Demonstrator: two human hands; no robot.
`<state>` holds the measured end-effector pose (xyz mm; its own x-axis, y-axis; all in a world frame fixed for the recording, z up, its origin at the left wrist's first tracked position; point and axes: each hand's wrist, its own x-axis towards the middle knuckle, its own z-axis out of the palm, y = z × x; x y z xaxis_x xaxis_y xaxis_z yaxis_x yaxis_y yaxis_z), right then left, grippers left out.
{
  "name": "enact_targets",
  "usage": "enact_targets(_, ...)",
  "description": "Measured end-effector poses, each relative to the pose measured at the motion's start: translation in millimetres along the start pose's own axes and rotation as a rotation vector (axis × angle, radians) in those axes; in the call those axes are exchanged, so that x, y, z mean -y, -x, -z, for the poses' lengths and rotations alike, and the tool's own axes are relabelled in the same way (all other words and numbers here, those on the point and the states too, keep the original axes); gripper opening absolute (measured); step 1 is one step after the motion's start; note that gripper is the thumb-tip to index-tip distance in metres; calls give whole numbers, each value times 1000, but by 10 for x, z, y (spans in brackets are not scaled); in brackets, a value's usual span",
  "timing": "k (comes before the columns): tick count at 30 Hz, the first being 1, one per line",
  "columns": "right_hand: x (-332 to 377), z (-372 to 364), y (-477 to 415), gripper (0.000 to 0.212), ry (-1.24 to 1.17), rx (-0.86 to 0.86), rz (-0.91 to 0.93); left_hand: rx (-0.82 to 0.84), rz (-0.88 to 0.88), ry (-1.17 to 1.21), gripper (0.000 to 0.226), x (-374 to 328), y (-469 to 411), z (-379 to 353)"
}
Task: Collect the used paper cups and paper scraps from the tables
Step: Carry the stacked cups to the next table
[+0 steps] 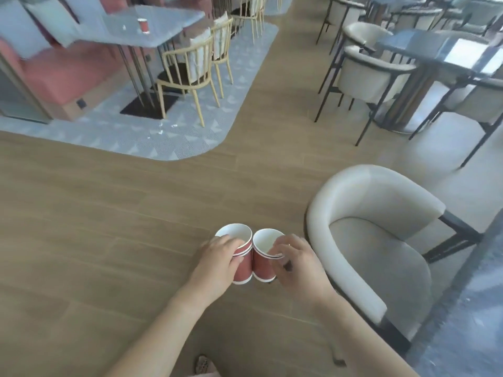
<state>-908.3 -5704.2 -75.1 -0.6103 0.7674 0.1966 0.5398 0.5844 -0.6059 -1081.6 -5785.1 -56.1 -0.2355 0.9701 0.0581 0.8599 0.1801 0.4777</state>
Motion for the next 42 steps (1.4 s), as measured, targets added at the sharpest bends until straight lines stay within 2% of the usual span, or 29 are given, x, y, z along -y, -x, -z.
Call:
enact_targets(10,909,-930,-1136,16,-42,57,132,-64,103,-28,22,1381,-182,867)
enact_targets(19,1044,-1381,-2037,10,-39,143,124,-45,165,26,24,2205,-753,1024)
enact_targets(31,1083,-2178,-4581,8,-73,221,128,-30,158,-49,23,3645,-2856,1652)
enact_targets(42,1435,-2934,-6802,10,-88,300,274,-118,257,-48,22,4967,-4389,2380)
